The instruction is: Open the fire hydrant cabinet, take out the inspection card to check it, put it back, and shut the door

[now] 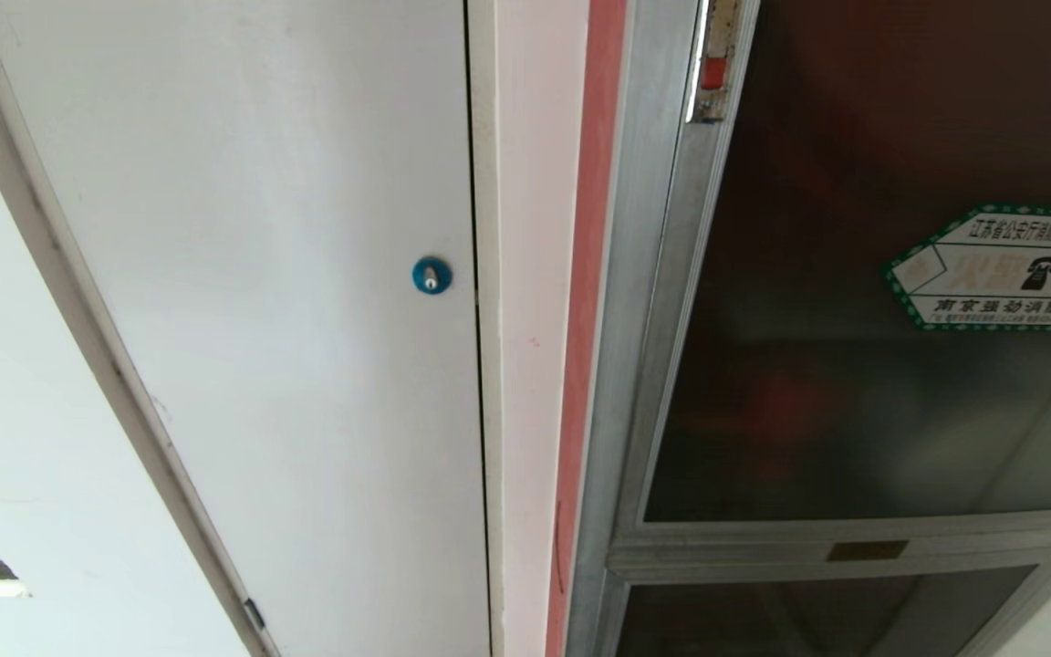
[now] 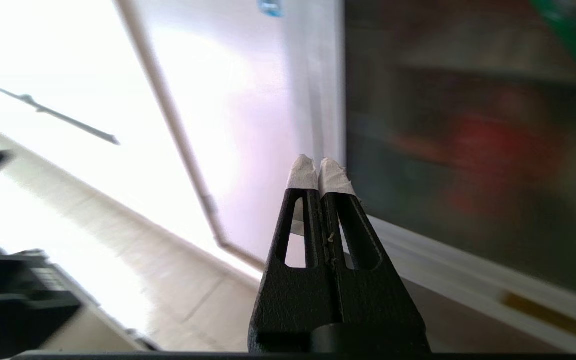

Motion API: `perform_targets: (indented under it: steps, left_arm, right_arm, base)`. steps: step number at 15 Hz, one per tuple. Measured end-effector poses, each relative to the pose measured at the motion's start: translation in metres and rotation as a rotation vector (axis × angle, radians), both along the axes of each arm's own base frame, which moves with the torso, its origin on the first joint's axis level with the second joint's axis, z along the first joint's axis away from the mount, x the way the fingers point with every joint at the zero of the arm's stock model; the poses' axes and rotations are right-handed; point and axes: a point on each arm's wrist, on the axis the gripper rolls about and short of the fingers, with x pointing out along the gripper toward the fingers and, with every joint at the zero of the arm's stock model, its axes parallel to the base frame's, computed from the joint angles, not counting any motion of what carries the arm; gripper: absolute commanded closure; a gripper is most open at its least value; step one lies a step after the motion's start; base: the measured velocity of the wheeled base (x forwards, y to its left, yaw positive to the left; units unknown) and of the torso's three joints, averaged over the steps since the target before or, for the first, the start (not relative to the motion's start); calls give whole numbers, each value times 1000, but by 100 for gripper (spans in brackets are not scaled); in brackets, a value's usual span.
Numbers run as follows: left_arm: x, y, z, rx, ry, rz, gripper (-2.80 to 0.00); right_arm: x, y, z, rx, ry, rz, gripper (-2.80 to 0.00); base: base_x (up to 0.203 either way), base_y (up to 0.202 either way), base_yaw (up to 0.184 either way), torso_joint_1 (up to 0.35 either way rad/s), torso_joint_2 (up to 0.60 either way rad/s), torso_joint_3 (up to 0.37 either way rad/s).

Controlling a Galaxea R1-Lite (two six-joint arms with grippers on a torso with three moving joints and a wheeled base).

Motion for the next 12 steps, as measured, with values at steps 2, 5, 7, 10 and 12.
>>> perform_targets:
  steps: [2, 5, 7, 10, 12]
  left_arm:
    - [0, 0, 0, 0, 0, 0, 0]
    - [0, 0, 0, 0, 0, 0, 0]
    - [0, 0, 0, 0, 0, 0, 0]
    - [0, 0, 0, 0, 0, 0, 0]
    - [0, 0, 0, 0, 0, 0, 0]
  right_arm:
    - [23, 3, 26, 10, 4, 132, 0]
    - [56, 15, 61, 14, -4, 265, 0]
    - [78, 31, 79, 14, -4, 312, 0]
    - [105, 59, 102, 15, -23, 286, 0]
    - [118, 71, 114, 21, -41, 281, 0]
  base:
    - [0, 0, 0, 0, 0, 0]
    - [0, 0, 0, 0, 0, 0]
    - [0, 0, 0, 0, 0, 0]
    - [0, 0, 0, 0, 0, 0]
    - [0, 0, 0, 0, 0, 0]
